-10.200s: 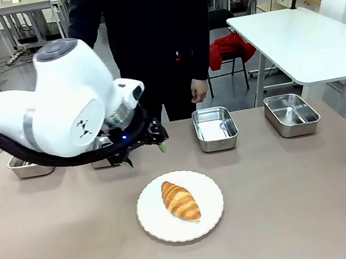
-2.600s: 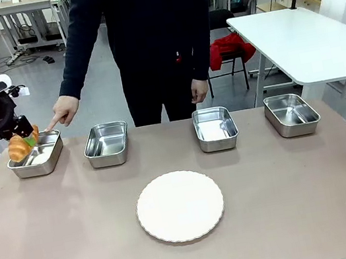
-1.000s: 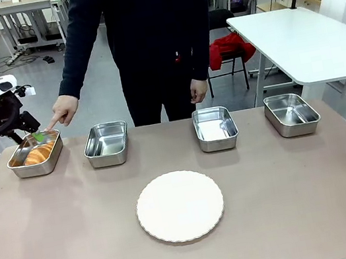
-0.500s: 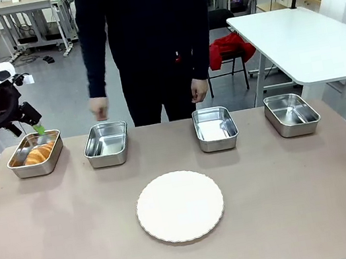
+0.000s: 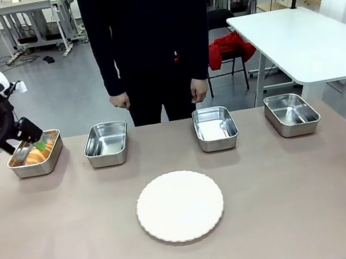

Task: Place the bread in the container.
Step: Place the Butter Roll into the Airtight Container indicated by the human.

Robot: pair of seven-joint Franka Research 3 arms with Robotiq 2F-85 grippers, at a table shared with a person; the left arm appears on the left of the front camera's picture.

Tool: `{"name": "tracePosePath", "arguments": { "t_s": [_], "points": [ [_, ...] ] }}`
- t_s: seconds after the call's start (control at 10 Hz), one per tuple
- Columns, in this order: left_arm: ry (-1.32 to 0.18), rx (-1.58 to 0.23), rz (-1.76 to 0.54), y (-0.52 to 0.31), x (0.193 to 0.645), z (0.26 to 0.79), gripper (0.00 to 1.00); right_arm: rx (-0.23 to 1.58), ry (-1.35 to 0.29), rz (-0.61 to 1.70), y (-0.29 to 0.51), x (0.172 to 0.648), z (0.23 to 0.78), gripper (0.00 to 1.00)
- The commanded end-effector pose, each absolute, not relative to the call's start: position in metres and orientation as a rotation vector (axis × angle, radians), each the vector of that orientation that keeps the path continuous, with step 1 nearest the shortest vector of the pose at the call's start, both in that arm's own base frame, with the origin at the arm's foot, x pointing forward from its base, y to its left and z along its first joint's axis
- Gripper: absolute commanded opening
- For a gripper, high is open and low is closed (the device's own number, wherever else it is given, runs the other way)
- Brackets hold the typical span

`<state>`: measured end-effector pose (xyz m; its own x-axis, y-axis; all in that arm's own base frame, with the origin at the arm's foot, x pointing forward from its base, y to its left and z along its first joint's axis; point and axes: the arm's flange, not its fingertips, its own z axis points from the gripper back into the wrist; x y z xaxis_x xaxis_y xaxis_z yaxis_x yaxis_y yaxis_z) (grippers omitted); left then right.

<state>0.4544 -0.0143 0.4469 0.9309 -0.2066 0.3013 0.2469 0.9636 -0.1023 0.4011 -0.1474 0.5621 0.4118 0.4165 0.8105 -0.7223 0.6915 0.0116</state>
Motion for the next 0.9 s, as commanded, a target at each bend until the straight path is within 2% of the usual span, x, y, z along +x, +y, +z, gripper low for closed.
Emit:
{"name": "tracePosePath", "arguments": {
  "t_s": [0.0,0.2,0.4,0.5,0.8],
  "points": [
    [-0.31,-0.103,-0.197,-0.025,0.415,0.444,1.0,0.405,-0.906,0.742,-0.147,0.401,0.562,1.0],
    [-0.277,-0.106,-0.206,-0.029,0.395,0.443,1.0,0.405,-0.906,0.742,-0.147,0.401,0.562,1.0],
    [-0.132,-0.023,-0.212,-0.027,0.387,0.432,1.0,0.405,-0.906,0.742,-0.147,0.401,0.562,1.0],
    [-0.267,-0.103,-0.214,-0.03,0.392,0.437,1.0,0.405,-0.906,0.742,-0.147,0.401,0.562,1.0],
    [-0.267,-0.103,-0.214,-0.03,0.392,0.437,1.0,0.405,-0.906,0.742,-0.147,0.401,0.562,1.0]
  ]
}}
